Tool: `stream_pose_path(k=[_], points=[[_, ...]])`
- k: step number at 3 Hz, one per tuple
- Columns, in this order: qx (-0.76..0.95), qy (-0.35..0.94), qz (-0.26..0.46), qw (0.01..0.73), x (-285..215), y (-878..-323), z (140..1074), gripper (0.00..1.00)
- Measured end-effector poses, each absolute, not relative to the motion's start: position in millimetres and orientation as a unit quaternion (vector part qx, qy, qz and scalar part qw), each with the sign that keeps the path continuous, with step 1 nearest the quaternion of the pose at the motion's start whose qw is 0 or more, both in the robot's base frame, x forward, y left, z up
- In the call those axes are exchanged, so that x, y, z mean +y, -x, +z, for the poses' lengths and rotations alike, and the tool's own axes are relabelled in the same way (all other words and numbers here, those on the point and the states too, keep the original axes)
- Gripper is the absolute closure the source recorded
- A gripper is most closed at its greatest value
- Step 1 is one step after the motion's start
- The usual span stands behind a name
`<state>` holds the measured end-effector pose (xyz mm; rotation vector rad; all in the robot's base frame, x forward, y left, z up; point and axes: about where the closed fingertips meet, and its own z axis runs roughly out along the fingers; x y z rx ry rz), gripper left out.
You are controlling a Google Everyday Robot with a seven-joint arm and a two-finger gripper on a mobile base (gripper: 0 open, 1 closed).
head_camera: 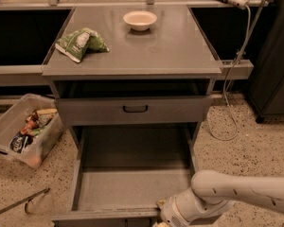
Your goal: Open middle drawer
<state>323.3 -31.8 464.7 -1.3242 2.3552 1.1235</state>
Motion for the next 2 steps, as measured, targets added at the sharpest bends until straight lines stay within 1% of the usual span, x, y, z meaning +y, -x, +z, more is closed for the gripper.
stream_pose_path(k=[1,2], points=[[0.809,0.425,0.394,0.101,-38.8,-290.3,475.7,0.0],[0.809,0.425,0.394,0.101,-38.9,-291.7,477.3,0.0]])
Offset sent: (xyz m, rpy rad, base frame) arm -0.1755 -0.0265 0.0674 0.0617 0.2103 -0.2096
